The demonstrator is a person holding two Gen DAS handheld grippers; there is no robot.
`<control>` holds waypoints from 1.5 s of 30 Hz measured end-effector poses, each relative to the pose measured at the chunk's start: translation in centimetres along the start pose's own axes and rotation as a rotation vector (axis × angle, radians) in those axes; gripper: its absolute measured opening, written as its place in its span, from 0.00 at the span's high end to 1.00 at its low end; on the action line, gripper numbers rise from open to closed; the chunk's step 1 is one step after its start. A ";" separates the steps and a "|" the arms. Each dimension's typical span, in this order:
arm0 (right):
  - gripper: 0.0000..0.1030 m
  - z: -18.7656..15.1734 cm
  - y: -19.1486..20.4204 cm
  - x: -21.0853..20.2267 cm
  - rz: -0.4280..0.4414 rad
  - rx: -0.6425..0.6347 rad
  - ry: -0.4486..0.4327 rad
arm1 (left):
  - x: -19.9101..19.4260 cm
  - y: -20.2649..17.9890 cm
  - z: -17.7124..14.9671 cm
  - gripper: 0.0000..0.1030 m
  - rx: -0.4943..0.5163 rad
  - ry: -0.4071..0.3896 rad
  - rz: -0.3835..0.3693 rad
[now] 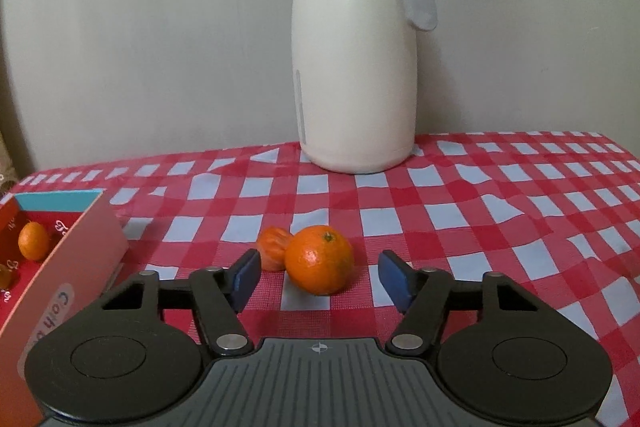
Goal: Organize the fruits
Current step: 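Move the left gripper to an orange beside the thermos and grasp it, then lift the held orange with the left gripper toward the red box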
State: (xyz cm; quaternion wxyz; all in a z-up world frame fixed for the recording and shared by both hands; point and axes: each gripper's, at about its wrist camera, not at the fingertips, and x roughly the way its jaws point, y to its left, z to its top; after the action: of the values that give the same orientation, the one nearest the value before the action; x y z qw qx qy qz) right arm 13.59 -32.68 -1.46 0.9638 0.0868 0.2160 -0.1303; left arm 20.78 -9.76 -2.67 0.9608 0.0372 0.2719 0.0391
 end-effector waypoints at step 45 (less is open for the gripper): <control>0.20 0.9 8.3 -2.9 0.124 -0.066 -0.024 | -6.4 8.6 0.4 0.59 -0.018 -0.084 0.054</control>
State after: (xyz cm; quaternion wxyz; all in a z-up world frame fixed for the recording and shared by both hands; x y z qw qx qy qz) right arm 13.78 -24.37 1.54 0.9748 0.0667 0.2030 -0.0642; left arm 15.11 -1.88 1.76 0.9703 0.0374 0.2296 0.0659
